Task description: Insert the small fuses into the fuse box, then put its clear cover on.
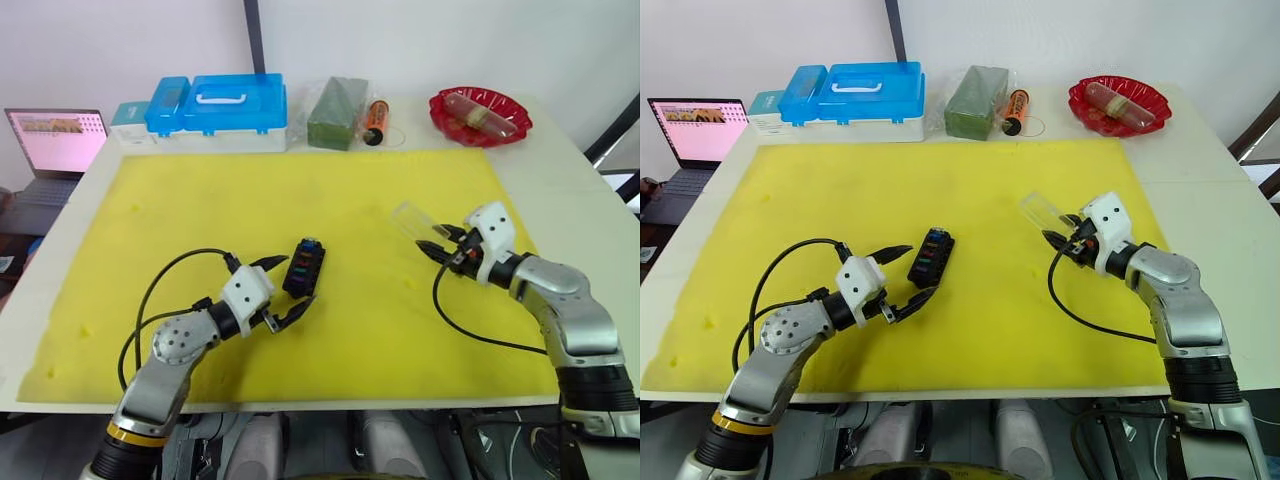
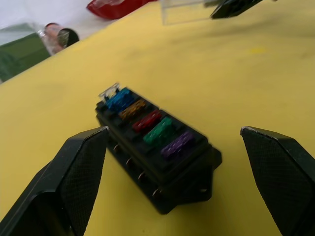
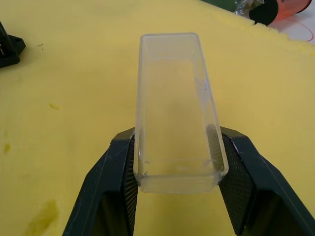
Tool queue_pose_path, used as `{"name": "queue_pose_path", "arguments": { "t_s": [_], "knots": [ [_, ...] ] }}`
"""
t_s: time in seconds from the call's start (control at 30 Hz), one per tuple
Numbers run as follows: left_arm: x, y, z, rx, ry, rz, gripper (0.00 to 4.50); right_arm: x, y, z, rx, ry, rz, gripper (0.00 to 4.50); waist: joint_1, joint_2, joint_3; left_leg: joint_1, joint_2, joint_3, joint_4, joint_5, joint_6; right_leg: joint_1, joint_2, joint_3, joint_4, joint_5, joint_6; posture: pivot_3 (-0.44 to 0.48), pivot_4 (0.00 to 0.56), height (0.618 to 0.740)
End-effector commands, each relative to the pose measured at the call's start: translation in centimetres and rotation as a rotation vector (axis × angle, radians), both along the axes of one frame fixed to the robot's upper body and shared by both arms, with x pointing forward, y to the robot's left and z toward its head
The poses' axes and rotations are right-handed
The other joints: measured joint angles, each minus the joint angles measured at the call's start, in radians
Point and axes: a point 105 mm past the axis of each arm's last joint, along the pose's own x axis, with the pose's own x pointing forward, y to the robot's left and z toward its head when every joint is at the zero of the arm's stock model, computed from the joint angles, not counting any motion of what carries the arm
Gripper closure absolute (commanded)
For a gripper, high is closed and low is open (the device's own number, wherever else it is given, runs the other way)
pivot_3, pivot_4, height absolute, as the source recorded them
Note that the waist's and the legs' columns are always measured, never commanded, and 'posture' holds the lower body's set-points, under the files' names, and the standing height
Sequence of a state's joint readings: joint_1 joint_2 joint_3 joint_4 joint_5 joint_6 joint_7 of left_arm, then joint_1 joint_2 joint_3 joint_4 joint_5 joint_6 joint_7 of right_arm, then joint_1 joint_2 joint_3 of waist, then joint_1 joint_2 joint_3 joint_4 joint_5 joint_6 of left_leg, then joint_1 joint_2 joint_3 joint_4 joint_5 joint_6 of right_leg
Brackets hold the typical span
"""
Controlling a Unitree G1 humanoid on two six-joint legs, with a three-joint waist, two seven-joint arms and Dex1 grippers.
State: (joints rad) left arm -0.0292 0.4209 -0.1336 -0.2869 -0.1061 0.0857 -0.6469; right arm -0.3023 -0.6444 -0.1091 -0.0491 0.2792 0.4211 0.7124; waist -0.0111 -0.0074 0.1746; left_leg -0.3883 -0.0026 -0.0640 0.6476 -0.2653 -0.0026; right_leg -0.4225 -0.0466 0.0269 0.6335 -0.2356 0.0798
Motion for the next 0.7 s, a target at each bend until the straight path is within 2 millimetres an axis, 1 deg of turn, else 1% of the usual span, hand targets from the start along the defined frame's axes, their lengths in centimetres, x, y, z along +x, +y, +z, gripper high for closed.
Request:
{"name": "queue_pose_path", "arguments": {
  "t_s": [0.03, 0.07, 0.17, 0.27, 0.53, 0.6, 0.63, 0.7],
  "knots": [
    [0.4, 0.9, -0.5, 0.010, -0.016, 0.056, 0.00, 0.1, -0.1, 2.1, -0.001, -0.074, -0.002, 2.61, 0.000, 0.000, 0.000, 0.000, 0.000, 0.000, 0.000, 0.000, 0.000, 0.000, 0.000, 0.000, 0.000, 0.000, 0.000, 0.000, 0.150, 0.740],
    [0.5, 1.1, -0.7, 0.013, -0.009, 0.068, 0.00, 0.0, -0.1, 2.1, -0.001, -0.074, -0.001, 2.61, 0.000, 0.000, 0.000, 0.000, 0.000, 0.000, 0.000, 0.000, 0.000, 0.000, 0.000, 0.000, 0.000, 0.000, 0.000, 0.000, 0.150, 0.740],
    [1.8, 2.9, -1.3, 0.033, 0.002, 0.148, 0.00, 0.0, 0.1, 2.6, 0.000, -0.082, -0.004, 2.61, 0.000, 0.000, 0.000, 0.000, 0.000, 0.000, 0.000, 0.000, 0.000, 0.000, 0.000, 0.000, 0.000, 0.000, 0.000, 0.000, 0.150, 0.740],
    [2.2, 3.7, -1.3, 0.028, 0.001, 0.175, 0.00, -0.1, 0.2, 2.8, 0.001, -0.083, -0.005, 2.61, 0.000, 0.000, 0.000, 0.001, 0.000, 0.000, 0.000, 0.000, 0.000, 0.001, 0.000, 0.000, 0.000, 0.000, 0.000, 0.000, 0.150, 0.740],
    [2.0, 5.1, -1.0, 0.030, -0.003, 0.210, 0.00, -0.2, 0.4, 2.8, 0.005, -0.082, -0.006, 2.61, -0.003, 0.000, 0.000, 0.002, 0.000, 0.000, 0.000, 0.000, 0.000, 0.001, 0.000, 0.000, 0.001, 0.000, 0.000, 0.000, 0.150, 0.740],
    [2.4, 5.6, -0.5, 0.012, -0.015, 0.246, 0.00, -0.2, 0.3, 2.8, 0.004, -0.083, -0.008, 2.61, -0.002, 0.000, 0.000, 0.002, 0.000, 0.000, 0.000, 0.000, 0.000, 0.001, 0.000, 0.000, 0.001, 0.000, 0.000, 0.000, 0.150, 0.740],
    [2.4, 5.6, -0.3, -0.003, -0.016, 0.245, 0.00, -0.2, 0.2, 2.8, 0.004, -0.082, -0.009, 2.61, -0.002, 0.000, 0.000, 0.002, 0.000, 0.000, 0.000, 0.000, 0.000, 0.001, 0.000, 0.000, 0.001, 0.000, 0.000, 0.000, 0.150, 0.740],
    [1.3, 4.1, 0.1, -0.045, -0.007, 0.143, 0.00, -0.1, 0.0, 2.7, 0.000, -0.081, -0.011, 2.61, -0.002, 0.000, 0.000, 0.002, 0.000, 0.000, 0.000, 0.000, 0.000, 0.001, 0.000, 0.000, 0.001, 0.000, 0.000, 0.000, 0.150, 0.740]
  ]
}}
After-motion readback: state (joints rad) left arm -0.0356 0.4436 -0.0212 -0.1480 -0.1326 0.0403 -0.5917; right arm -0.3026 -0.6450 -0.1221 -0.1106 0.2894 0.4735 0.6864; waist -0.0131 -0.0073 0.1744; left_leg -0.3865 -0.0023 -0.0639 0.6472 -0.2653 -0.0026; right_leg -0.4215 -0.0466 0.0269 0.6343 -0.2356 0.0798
